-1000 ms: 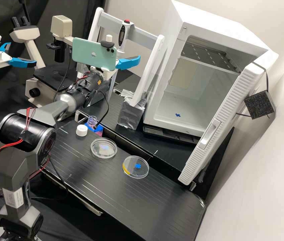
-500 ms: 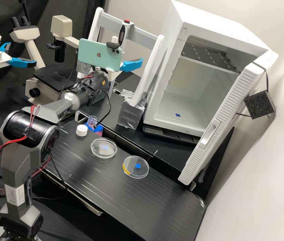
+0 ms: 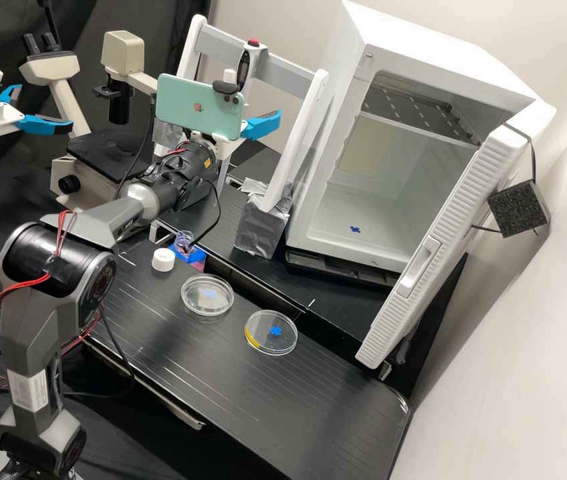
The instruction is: Use the pipette
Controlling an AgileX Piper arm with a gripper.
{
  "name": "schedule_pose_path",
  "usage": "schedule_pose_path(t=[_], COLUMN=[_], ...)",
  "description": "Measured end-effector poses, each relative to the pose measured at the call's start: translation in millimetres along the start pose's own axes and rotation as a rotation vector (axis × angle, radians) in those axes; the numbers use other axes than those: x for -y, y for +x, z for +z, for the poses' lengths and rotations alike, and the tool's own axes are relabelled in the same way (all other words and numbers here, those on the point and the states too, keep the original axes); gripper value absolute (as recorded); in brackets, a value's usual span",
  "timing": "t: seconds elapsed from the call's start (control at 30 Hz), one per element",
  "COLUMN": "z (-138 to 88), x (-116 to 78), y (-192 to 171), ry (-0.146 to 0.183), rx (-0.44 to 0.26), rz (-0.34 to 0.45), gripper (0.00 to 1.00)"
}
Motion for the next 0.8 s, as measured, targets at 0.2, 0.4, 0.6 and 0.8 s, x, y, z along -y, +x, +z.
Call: schedule_pose_path(t=[0.2, 0.4, 0.6, 0.8], z=[0.6, -2.6, -2.9, -2.9], x=[3.7, 6.2, 6.4, 6.4], y=[-2.2, -2.5, -2.6, -2.6], ry=[-0.013, -0.013, -0.012, -0.025], rx=[0.008, 0.005, 0.005, 0.005], rz=[-0.01, -0.014, -0.014, -0.014], gripper=[0.0, 0.0, 0.0, 0.0])
